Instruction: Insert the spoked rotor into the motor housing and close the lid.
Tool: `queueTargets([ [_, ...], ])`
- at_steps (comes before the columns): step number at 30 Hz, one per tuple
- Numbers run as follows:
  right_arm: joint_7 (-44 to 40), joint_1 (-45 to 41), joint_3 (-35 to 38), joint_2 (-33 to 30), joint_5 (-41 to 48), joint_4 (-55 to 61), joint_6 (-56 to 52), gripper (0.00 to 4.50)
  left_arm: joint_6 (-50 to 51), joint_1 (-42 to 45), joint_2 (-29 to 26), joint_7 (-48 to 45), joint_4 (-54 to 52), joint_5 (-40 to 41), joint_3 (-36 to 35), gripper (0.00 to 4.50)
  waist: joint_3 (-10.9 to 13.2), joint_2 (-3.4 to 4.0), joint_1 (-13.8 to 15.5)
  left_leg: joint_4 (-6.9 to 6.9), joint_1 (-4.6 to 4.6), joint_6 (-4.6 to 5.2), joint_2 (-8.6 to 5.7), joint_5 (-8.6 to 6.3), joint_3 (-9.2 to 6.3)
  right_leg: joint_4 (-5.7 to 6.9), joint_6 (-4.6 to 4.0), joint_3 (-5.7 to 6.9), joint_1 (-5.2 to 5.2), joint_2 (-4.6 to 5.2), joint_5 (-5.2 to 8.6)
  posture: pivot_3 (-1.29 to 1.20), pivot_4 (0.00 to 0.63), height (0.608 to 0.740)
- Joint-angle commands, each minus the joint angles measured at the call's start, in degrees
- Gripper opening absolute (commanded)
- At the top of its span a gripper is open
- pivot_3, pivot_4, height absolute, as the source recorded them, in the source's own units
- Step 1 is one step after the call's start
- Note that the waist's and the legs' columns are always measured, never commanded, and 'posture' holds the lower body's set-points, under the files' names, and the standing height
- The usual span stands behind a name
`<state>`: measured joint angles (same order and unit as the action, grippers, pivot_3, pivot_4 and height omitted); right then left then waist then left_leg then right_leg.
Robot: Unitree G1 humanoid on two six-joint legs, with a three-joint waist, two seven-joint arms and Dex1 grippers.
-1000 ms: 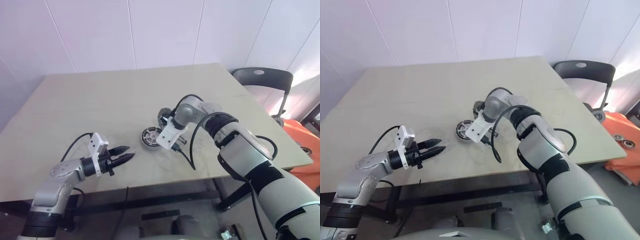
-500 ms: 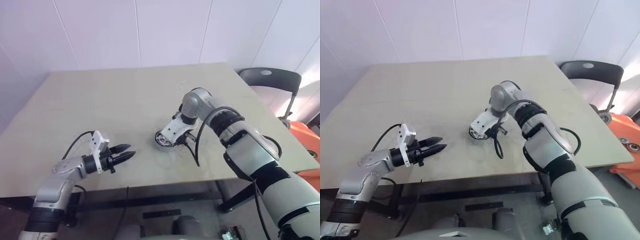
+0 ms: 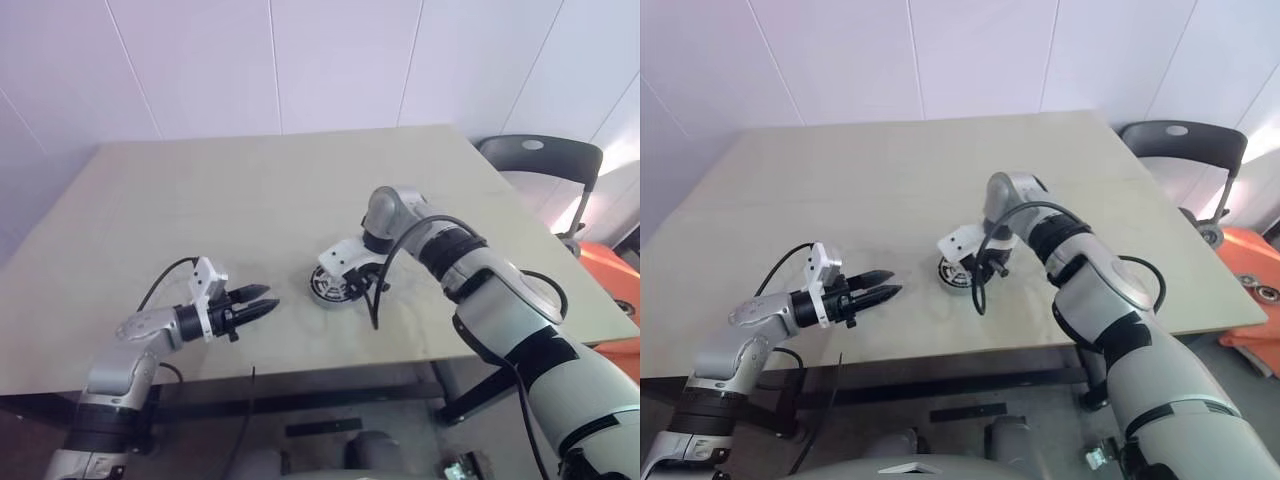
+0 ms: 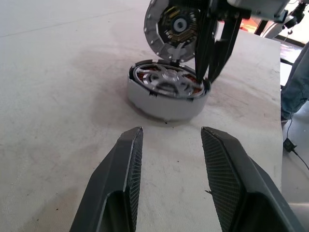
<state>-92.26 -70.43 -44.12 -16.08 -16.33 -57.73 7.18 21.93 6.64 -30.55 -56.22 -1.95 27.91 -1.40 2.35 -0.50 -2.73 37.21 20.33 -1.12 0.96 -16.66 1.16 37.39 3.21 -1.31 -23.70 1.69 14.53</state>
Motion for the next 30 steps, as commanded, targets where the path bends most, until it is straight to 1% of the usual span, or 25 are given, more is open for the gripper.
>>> queueTargets([
  [1, -0.24, -0.92, -0.06, 3.47, 3.66, 2.85, -6.02, 0.42, -0.72, -1.18, -0.52, 0.28, -2.24, 0.29, -1.38, 2.07, -0.01, -0.02, -0.23, 0.0, 0.0, 0.0, 0.0, 0.0, 0.01, 0.04, 0.0, -0.02, -0.02, 0.0, 0.0, 0.0, 0.0, 0.74],
  [3, -0.24, -1.39, 0.44, 5.21, 3.97, 3.06, -9.0, 0.42, -0.68, -1.91, -0.52, 0.69, -2.84, 0.42, -1.66, 2.07, -0.01, -0.02, -0.51, 0.0, -0.02, 0.0, 0.03, 0.0, 0.0, 0.08, -0.01, -0.02, -0.03, -0.02, 0.0, 0.0, 0.0, 0.74],
  [6, -0.09, -3.06, 3.21, 8.95, 3.07, 1.41, -13.7, 0.42, -0.68, -2.87, -0.47, 1.27, -3.66, 0.66, -2.02, 2.07, -0.02, -0.03, -1.34, 0.01, -0.03, 0.0, 0.06, 0.0, 0.0, 0.17, -0.01, -0.02, -0.06, -0.03, 0.0, 0.0, 0.0, 0.74],
  [8, 0.54, -3.59, 3.71, 9.58, 1.73, 0.71, -13.36, 0.42, -0.7, -3.41, -0.48, 1.64, -4.12, 0.83, -2.23, 2.07, -0.02, -0.03, -1.47, 0.0, -0.04, 0.0, 0.07, 0.0, 0.0, 0.19, -0.02, -0.04, -0.08, -0.06, -0.01, 0.0, 0.0, 0.74],
  [12, -0.17, -3.09, 3.49, 8.64, 0.53, 1.8, -11.66, 0.42, -0.59, -3.78, -0.41, 2.13, -4.54, 0.95, -2.42, 2.07, -0.02, -0.03, -1.2, 0.01, 0.08, -0.01, 0.04, 0.0, 0.0, 0.19, -0.01, -0.02, -0.18, -0.01, -0.01, 0.0, 0.0, 0.74],
  [16, -0.23, -2.39, 2.99, 7.22, -1.35, 3.32, -7.5, 0.42, -0.38, -3.6, -0.46, 2.22, -4.73, 1.04, -2.59, 2.07, -0.02, -0.03, -1.23, 0.04, 0.13, -0.01, -0.04, -0.01, 0.02, 0.15, 0.0, -0.03, -0.18, 0.1, -0.01, 0.0, 0.0, 0.74],
  [22, -0.24, -1.69, 2.45, 5.73, -1.87, 4.42, -4.09, 0.42, -0.14, -2.94, -0.79, 1.77, -4.4, 1.03, -2.65, 2.07, -0.02, -0.03, -1.24, 0.03, 0.09, -0.01, -0.01, 0.0, 0.0, 0.18, -0.01, -0.02, -0.18, 0.03, -0.01, 0.0, 0.0, 0.74],
  [30, -0.24, -0.31, 2.84, 5.27, -1.99, 6.09, -3.23, 0.42, 0.09, -2.17, -1.17, 1.33, -3.87, 0.9, -2.65, 2.07, -0.02, -0.03, -1.23, 0.03, 0.1, -0.01, -0.01, 0.0, 0.02, 0.17, -0.01, -0.03, -0.18, 0.03, -0.01, 0.0, 0.0, 0.74],
])
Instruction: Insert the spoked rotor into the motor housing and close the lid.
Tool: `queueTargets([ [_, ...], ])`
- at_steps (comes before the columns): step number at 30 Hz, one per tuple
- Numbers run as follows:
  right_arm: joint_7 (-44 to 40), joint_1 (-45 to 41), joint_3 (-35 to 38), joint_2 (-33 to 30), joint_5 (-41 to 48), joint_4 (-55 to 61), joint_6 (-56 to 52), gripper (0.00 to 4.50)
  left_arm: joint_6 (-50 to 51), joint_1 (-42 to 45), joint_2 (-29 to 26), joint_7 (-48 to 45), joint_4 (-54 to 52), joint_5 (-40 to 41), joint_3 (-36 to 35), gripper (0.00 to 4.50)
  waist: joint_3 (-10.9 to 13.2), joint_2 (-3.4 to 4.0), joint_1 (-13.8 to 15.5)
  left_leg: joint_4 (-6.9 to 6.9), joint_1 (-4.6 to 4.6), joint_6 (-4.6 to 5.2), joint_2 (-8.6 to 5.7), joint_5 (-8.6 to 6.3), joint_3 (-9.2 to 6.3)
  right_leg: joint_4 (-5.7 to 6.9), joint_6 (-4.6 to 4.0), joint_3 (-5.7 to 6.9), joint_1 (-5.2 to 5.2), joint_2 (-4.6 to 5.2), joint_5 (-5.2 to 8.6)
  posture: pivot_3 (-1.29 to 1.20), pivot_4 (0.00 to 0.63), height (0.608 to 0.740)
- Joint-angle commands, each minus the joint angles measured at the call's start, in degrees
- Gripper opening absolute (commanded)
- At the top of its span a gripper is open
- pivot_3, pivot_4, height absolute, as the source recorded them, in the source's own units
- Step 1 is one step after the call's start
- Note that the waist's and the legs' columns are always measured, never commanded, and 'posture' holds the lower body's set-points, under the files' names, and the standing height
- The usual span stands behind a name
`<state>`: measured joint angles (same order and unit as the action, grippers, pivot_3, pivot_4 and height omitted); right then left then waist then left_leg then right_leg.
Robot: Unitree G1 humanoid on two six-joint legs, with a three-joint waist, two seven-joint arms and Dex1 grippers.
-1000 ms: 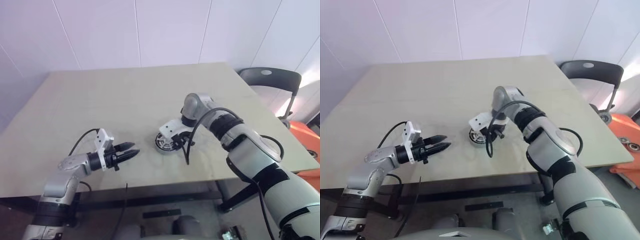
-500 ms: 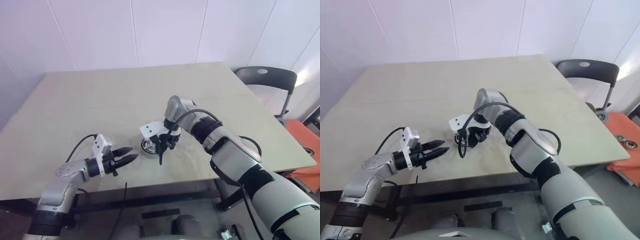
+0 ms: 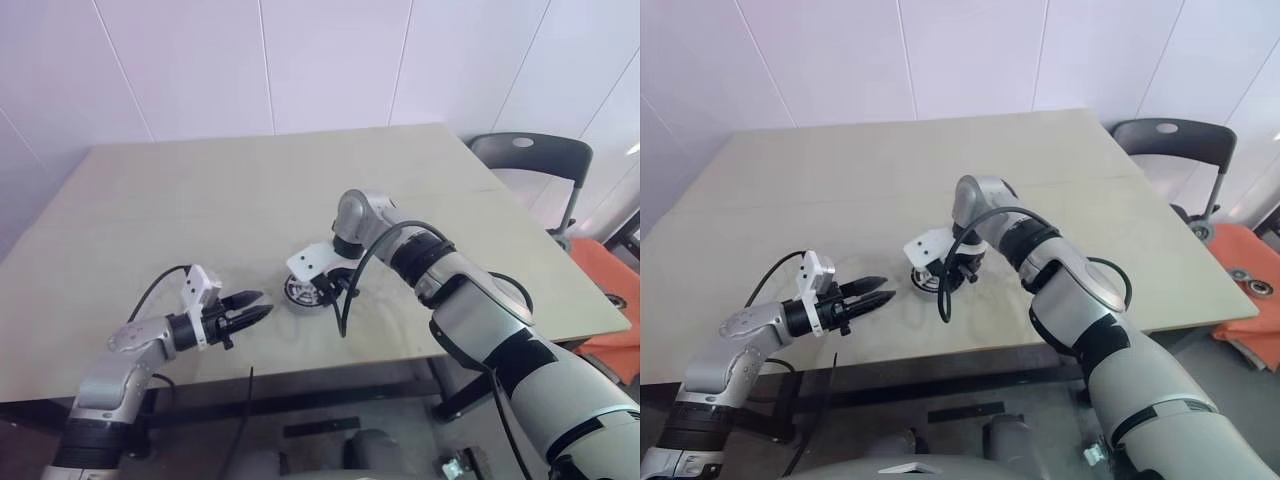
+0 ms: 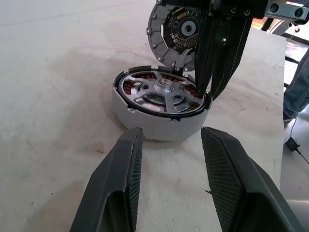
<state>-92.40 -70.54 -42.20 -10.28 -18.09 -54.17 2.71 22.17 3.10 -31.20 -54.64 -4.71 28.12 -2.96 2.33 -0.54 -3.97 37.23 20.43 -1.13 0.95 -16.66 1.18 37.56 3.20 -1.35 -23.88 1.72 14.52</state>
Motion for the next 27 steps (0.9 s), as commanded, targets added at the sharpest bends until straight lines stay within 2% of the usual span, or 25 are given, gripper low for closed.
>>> queueTargets([
  [1, -0.09, 0.09, 1.0, -0.53, -0.44, 2.74, 1.51, 0.42, -0.19, 1.4, -0.52, -0.24, -1.05, 0.66, -1.08, 2.07, 0.0, 0.0, 0.01, 0.0, 0.0, 0.0, 0.0, 0.0, 0.0, 0.0, 0.0, 0.0, 0.0, 0.0, 0.0, 0.0, 0.0, 0.74],
  [4, 0.19, 0.57, 1.58, -0.24, -0.93, 2.82, 2.02, 0.42, -0.26, 1.43, -0.47, -0.23, -0.99, 0.6, -1.01, 2.07, 0.0, 0.0, 0.02, 0.01, 0.0, 0.0, 0.0, 0.0, 0.0, 0.0, 0.0, 0.0, 0.01, 0.01, 0.0, 0.0, 0.0, 0.74],
  [9, 3.09, 0.11, 2.4, 1.24, -1.76, 0.82, 0.18, 1.7, -0.21, 0.97, -0.41, -0.06, -1.42, 0.69, -1.1, 2.07, -0.02, -0.03, -0.09, 0.0, -0.05, 0.0, 0.01, 0.0, 0.0, 0.0, 0.0, 0.0, 0.04, -0.01, 0.0, 0.0, 0.0, 0.74],
  [16, 0.55, -0.8, 3.78, 1.0, -0.41, 2.26, -1.1, 1.7, -0.08, 0.79, -0.75, -0.18, -1.54, 0.85, -1.45, 2.07, -0.02, -0.03, -0.04, 0.05, -0.14, 0.0, 0.02, 0.01, -0.01, 0.12, -0.01, -0.01, 0.08, -0.05, 0.0, 0.0, 0.0, 0.74],
  [20, -0.1, -0.17, -0.75, -4.35, 9.94, 12.03, 0.18, 1.7, -0.02, 1.02, -1.14, -0.65, -1.26, 0.99, -1.62, 2.07, -0.01, -0.02, 0.02, 0.05, 0.01, 0.0, 0.0, 0.0, -0.01, 0.07, 0.0, -0.01, -0.02, -0.01, 0.0, 0.0, 0.0, 0.74],
  [27, -0.1, -0.6, 2.35, -6.42, 13.32, 15.77, 2.2, 1.7, 0.02, 2.76, -1.58, -1.65, 0.13, 0.89, -1.32, 2.07, -0.02, -0.03, 0.09, 0.01, -0.02, 0.0, 0.0, 0.0, -0.02, 0.0, 0.0, 0.01, 0.03, 0.01, 0.0, 0.0, 0.0, 0.74],
])
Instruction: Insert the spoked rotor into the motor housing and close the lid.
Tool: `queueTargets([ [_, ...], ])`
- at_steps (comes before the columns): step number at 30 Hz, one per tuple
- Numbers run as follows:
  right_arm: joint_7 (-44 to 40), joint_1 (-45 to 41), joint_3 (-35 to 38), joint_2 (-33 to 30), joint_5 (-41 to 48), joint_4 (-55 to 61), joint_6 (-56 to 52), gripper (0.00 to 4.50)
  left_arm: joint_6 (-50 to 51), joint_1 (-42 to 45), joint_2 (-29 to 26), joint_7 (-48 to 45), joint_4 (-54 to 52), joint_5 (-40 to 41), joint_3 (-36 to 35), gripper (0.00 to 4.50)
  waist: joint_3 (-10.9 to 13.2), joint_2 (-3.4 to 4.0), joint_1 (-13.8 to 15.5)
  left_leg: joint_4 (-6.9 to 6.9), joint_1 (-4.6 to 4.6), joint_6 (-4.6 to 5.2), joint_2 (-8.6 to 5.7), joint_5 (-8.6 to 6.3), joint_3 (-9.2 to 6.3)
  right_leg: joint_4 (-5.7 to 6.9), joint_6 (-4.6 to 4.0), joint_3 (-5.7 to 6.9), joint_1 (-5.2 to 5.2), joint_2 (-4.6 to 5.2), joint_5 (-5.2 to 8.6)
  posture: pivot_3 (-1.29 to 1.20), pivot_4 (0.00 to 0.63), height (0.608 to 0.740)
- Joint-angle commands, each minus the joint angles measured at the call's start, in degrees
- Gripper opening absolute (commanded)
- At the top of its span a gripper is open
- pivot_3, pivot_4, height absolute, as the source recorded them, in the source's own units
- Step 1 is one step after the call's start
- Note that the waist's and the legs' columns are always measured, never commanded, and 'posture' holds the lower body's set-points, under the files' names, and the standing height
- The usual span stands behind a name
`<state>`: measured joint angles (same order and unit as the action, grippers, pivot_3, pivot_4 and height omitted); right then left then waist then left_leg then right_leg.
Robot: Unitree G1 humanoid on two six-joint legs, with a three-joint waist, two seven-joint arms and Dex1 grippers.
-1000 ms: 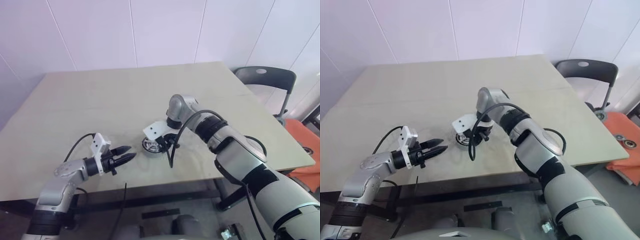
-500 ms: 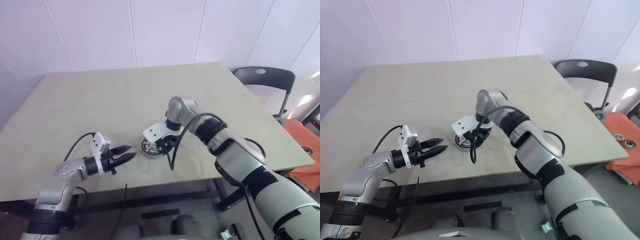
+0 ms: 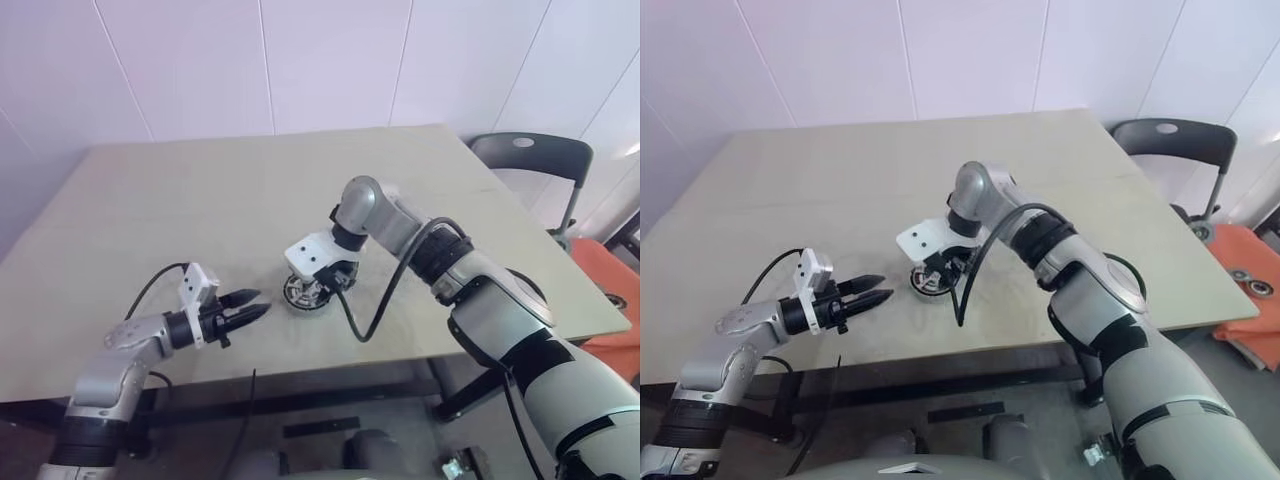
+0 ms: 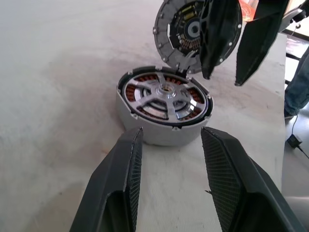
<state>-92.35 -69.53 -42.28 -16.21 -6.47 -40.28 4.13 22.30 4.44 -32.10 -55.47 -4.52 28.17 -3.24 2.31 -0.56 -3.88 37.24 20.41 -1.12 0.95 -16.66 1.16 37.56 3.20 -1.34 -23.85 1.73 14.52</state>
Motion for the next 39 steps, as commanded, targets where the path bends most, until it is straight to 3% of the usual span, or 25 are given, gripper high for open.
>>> queueTargets([
  [1, -0.15, -1.77, 3.18, -0.59, 1.62, 1.89, 1.07, 1.7, -0.14, 1.55, -0.71, -0.98, 0.02, 0.81, -1.02, 2.07, 0.0, 0.0, 0.01, 0.01, -0.02, 0.0, 0.0, 0.0, 0.0, 0.0, 0.0, 0.0, 0.03, 0.0, 0.0, 0.0, 0.0, 0.74],
  [4, 1.89, -3.2, 6.38, -1.14, 0.92, -0.22, 3.05, 1.7, -0.21, 2.04, -0.71, -1.36, 0.51, 0.63, -0.89, 2.07, 0.0, 0.0, 0.03, 0.02, -0.01, 0.0, -0.01, 0.0, 0.01, -0.01, 0.0, 0.0, 0.04, 0.0, 0.0, 0.0, 0.0, 0.74],
  [8, 11.93, -4.1, 12.12, -1.18, 0.34, -4.94, 10.84, 1.7, -0.43, 2.18, -0.71, -1.58, 0.7, 0.49, -0.82, 2.07, 0.0, 0.0, 0.01, 0.0, -0.01, 0.0, -0.01, 0.0, 0.01, -0.02, 0.0, 0.0, 0.03, 0.01, 0.0, 0.0, 0.0, 0.74],
  [13, 18.4, -1.98, 22.68, -3.72, 5.65, -8.46, 14.58, 1.7, -0.57, 1.63, -1.0, -1.76, 0.11, 0.89, -1.71, 2.07, 0.0, -0.01, 0.11, -0.02, 0.0, 0.0, -0.01, 0.0, 0.02, -0.05, -0.01, -0.03, 0.03, 0.03, 0.0, 0.0, 0.0, 0.74],
  [16, 19.57, 0.87, 29.98, -6.05, 11.26, -8.3, 7.28, 1.52, -0.54, 0.51, -1.5, -2.14, -0.37, 1.19, -2.35, 2.07, -0.02, -0.03, 0.31, -0.03, -0.01, 0.0, -0.01, 0.0, 0.01, -0.16, -0.01, -0.01, 0.11, 0.07, 0.0, 0.0, 0.0, 0.74],
  [18, 22.24, 2.51, 34.65, -7.28, 14.08, -8.06, 3.47, 1.09, -0.54, 0.2, -1.86, -2.43, -0.37, 1.37, -2.79, 2.07, -0.01, -0.02, 0.35, -0.04, -0.02, 0.01, -0.01, 0.0, 0.02, -0.22, -0.02, -0.02, 0.14, 0.11, 0.01, 0.0, 0.0, 0.74],
  [21, 23.83, 6.85, 40.8, -11.2, 18.03, -8.16, -4.33, 0.07, 0.49, 2.45, -2.26, -1.87, -0.84, 3.19, -4.74, 2.07, -0.01, -0.02, 0.83, -0.05, -0.01, 0.01, -0.01, 0.0, 0.01, -0.23, -0.03, -0.02, 0.13, 0.13, 0.01, 0.0, 0.0, 0.74],
  [24, 23.58, 11.43, 43.09, -13.22, 19.82, -6.29, -10.95, 0.03, 2.42, 4.57, -2.75, -1.56, -1.26, 5.46, -6.54, 2.07, 0.0, -0.01, 1.36, -0.06, -0.01, 0.01, -0.01, 0.0, 0.02, -0.24, -0.05, -0.02, 0.13, 0.11, 0.02, 0.0, 0.0, 0.74],
  [27, 26.95, 21.22, 44.27, -14.18, 20.26, -1.5, -17.85, 0.03, 2.33, 5.43, -4.32, -3.29, 0.42, 4.12, -5.5, 2.07, -0.04, -0.06, 1.37, -0.08, -0.07, 0.03, 0.02, -0.01, 0.02, -0.26, -0.03, -0.02, 0.2, 0.01, 0.02, 0.0, 0.0, 0.74],
  [32, 29.26, 33.21, 45.76, -12.92, 27.61, 16.29, -36.05, 0.03, 2.48, 6.37, -4.91, -4.07, 1.37, 4.04, -4.9, 2.07, 0.05, 0.08, 1.24, -0.07, 0.0, 0.09, 0.01, -0.03, 0.12, -0.24, 0.02, -0.14, 0.09, -0.12, 0.01, 0.0, 0.0, 0.74],
  [39, 31.39, 38.5, 42.33, -11.02, 26.69, 21.45, -38.95, 0.03, 2.25, 8.08, -5.8, -6.52, 3.59, 2.67, -2.89, 2.07, 0.01, -0.01, 1.39, 0.08, -0.21, 0.1, -0.02, -0.03, 0.09, -0.28, 0.02, 0.0, 0.38, -0.35, 0.05, 0.0, 0.0, 0.74],
])
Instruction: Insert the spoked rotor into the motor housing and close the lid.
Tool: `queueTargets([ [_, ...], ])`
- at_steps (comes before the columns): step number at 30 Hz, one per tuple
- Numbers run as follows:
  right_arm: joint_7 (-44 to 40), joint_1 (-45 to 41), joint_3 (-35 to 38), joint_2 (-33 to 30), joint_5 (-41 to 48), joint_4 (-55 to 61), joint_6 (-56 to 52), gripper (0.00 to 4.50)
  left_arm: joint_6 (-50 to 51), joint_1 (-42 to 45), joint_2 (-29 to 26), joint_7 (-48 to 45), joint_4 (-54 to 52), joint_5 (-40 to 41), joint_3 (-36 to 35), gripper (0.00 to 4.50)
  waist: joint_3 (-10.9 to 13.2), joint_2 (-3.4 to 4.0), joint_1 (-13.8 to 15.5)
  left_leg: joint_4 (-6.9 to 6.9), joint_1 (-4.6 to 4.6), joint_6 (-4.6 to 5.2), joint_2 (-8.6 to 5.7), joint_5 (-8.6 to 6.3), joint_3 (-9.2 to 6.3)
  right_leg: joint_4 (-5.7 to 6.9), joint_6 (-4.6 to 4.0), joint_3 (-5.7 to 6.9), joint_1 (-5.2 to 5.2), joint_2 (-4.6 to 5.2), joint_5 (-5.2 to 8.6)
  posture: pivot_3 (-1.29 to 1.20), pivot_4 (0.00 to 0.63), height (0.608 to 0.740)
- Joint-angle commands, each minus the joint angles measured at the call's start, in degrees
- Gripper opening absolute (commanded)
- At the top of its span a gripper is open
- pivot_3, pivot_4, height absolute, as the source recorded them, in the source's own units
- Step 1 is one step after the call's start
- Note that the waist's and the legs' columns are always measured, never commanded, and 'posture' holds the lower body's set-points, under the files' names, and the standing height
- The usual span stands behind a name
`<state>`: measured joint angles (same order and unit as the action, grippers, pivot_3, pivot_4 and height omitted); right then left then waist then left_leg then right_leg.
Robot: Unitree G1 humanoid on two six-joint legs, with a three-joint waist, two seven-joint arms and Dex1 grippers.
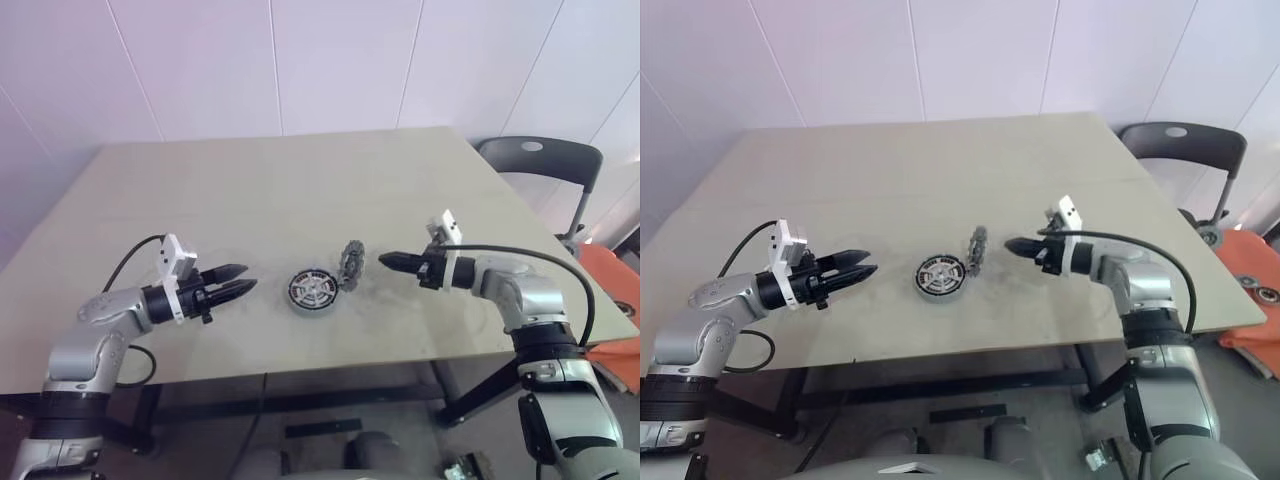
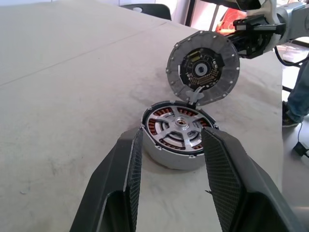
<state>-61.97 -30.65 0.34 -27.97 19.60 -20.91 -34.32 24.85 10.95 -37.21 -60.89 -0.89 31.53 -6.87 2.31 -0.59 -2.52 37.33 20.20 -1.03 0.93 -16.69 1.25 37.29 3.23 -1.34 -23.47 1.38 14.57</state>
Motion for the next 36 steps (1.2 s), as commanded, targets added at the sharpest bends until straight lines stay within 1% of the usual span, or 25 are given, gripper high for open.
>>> queueTargets([
  [1, 0.96, -0.59, -0.44, 1.1, 0.96, 2.16, -0.95, 0.03, -0.37, 1.68, -0.7, -1.36, 0.14, -0.82, 1.03, 2.07, 0.02, 0.03, 0.0, 0.04, 0.03, 0.0, -0.02, 0.0, 0.01, -0.01, 0.0, 0.0, 0.0, 0.01, 0.0, 0.0, 0.0, 0.74],
  [5, -0.91, -2.06, -1.92, 1.4, 0.73, -0.27, -0.57, 0.03, -0.53, 1.84, -0.76, -2.42, 0.51, -1.51, 2.29, 2.07, 0.01, 0.01, -0.04, 0.07, 0.09, 0.0, -0.04, 0.0, 0.05, -0.11, 0.02, -0.05, -0.01, 0.04, 0.0, 0.0, 0.0, 0.74],
  [15, -0.37, -5.92, -2.99, 4.01, -0.68, -5.62, 2.72, 0.03, -1.54, 1.26, -1.53, -4.12, 1.32, -3.13, 3.27, 2.07, 0.01, 0.0, -0.04, 0.03, 0.09, 0.02, -0.03, -0.01, 0.02, -0.12, 0.06, -0.05, -0.02, 0.02, -0.02, 0.0, 0.0, 0.74],
  [22, -0.95, -6.92, -5.41, 6.64, -1.13, -5.51, 2.76, 0.03, -1.36, 0.99, -1.45, -4.1, 1.14, -3.16, 2.84, 2.07, 0.02, 0.01, -0.03, 0.03, 0.11, 0.02, 0.0, -0.01, 0.02, -0.12, 0.06, -0.05, -0.03, 0.04, -0.02, 0.0, 0.0, 0.74],
  [25, -3.3, -7.65, -6.22, 7.2, 0.09, -4.28, 0.68, 0.03, -1.05, 1.06, -1.32, -3.8, 0.73, -3.06, 2.79, 2.07, 0.02, 0.01, -0.12, 0.03, 0.1, 0.02, 0.0, -0.01, 0.03, -0.12, 0.07, -0.05, -0.04, 0.05, -0.02, 0.0, 0.0, 0.74],
  [36, -4.36, -10.19, -9.06, 8.32, -2.92, -8.56, 4.1, 0.03, -0.96, 0.39, -1.06, -2.52, -0.33, -2.73, 2.31, 2.07, 0.01, 0.0, -0.07, 0.03, 0.1, 0.02, 0.01, -0.01, 0.02, -0.09, 0.07, -0.05, -0.05, 0.05, -0.03, 0.0, 0.0, 0.74],
])
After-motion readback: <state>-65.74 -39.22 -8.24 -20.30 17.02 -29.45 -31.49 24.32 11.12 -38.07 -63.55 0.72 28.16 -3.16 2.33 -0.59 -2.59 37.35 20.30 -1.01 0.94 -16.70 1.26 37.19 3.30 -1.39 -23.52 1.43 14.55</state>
